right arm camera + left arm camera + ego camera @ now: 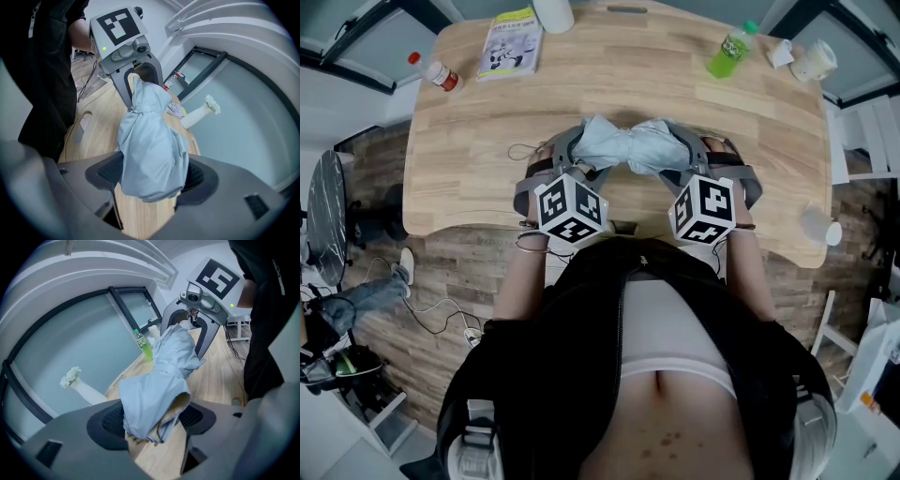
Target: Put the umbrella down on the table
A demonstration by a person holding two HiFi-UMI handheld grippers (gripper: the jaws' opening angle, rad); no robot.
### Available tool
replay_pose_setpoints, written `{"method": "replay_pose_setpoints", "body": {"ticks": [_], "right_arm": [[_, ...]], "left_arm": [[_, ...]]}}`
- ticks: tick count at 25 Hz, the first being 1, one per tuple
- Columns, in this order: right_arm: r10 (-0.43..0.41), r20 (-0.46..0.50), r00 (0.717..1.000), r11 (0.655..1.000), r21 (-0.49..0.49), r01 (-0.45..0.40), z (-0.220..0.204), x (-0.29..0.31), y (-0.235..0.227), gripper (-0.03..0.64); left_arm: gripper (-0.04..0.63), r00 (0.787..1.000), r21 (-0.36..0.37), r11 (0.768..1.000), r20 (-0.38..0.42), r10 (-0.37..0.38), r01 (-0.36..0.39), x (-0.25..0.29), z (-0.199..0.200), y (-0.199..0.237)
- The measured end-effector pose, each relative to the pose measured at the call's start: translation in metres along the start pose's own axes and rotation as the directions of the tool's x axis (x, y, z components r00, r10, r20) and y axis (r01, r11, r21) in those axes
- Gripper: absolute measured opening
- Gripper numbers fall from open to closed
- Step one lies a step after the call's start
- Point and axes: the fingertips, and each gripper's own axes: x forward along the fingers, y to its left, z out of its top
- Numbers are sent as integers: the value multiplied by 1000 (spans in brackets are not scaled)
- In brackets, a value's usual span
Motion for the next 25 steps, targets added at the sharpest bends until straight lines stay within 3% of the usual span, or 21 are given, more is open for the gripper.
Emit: {"method": "replay_pose_setpoints", "body": {"ticks": [25], "right_arm": [[59,-14,998,998,20,-59,-13,21,15,359]], "left_arm": [[321,999,-8,999,-24,-43,43,19,-12,-15]]}}
